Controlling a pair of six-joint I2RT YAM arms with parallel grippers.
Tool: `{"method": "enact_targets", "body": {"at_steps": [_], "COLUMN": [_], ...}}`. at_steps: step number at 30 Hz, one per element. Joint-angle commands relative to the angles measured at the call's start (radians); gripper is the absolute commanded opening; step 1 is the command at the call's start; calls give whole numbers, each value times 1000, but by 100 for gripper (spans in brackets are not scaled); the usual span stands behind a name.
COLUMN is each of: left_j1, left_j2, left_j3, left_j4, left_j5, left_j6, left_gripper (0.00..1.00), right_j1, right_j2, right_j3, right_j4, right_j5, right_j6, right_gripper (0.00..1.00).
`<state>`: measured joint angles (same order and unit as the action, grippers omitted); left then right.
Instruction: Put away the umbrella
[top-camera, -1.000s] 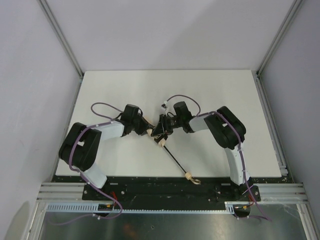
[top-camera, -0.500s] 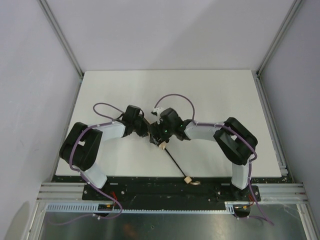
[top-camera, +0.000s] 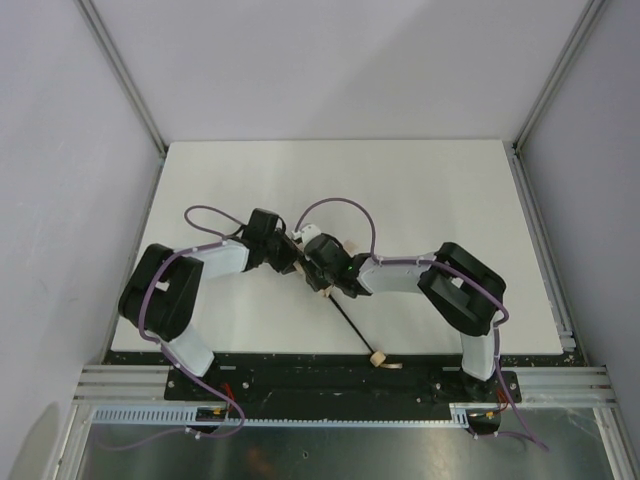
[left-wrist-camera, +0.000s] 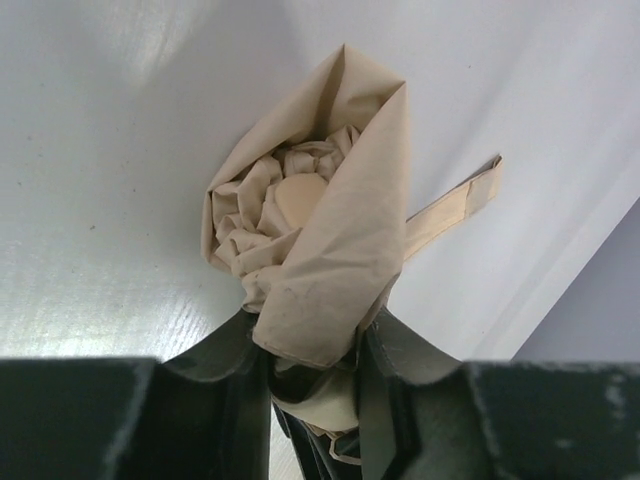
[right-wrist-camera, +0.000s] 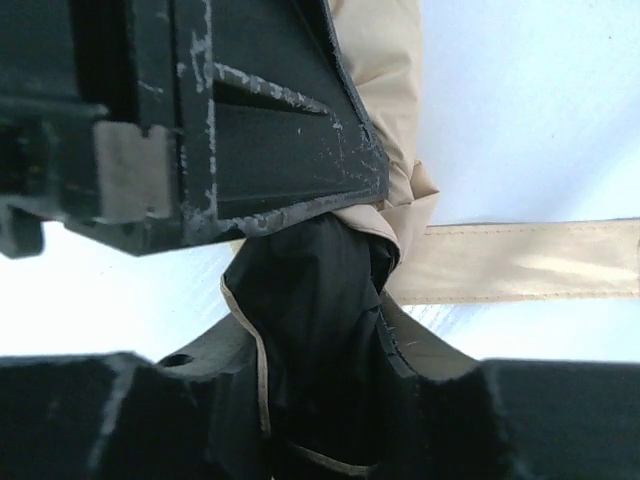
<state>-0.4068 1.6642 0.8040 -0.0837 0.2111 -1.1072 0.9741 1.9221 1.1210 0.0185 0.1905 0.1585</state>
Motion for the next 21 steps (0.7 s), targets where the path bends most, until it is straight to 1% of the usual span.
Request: {"method": "enact_targets", "body": {"at_steps": [1,3,4,6,8,12,17,19,21], "left_j1": [13,14,14,14,13,10,7,7,6], "left_j2": [-2,-17,-21,-18,-8,35,84,93,93], "left_j3": [-26,-31,-33,-36,-36,-37,-54,-68,-78], "left_j4": [-157,-145,-140,-131,-126,-107,-67,-35,-12], "left_j5": [-56,-60,-61,-57,-53,-54,-53,-45,-41], "left_j6": [78,90,93,97,99,108,97,85,73], "left_gripper": [38,63,71,79,84,86,81,73,61], "right_j1": [-102,-144,-162,-201,-234,-271,-312,-321,-326], "right_j2": [56,62,68,89,119,167,228,247,261], "right_j3": [-57,-60,-61,-61,-60,-60,-61,-61,-61], "right_j4": [30,62,80,121,161,225,338,384,429], "right_j5": [-170,-335,-416,-573,-703,-873,-1031,-1078,-1110], "right_j6": [13,8,9,21,52,105,223,274,324], "right_gripper": [1,0,0,0,0,0,0,0,0]}}
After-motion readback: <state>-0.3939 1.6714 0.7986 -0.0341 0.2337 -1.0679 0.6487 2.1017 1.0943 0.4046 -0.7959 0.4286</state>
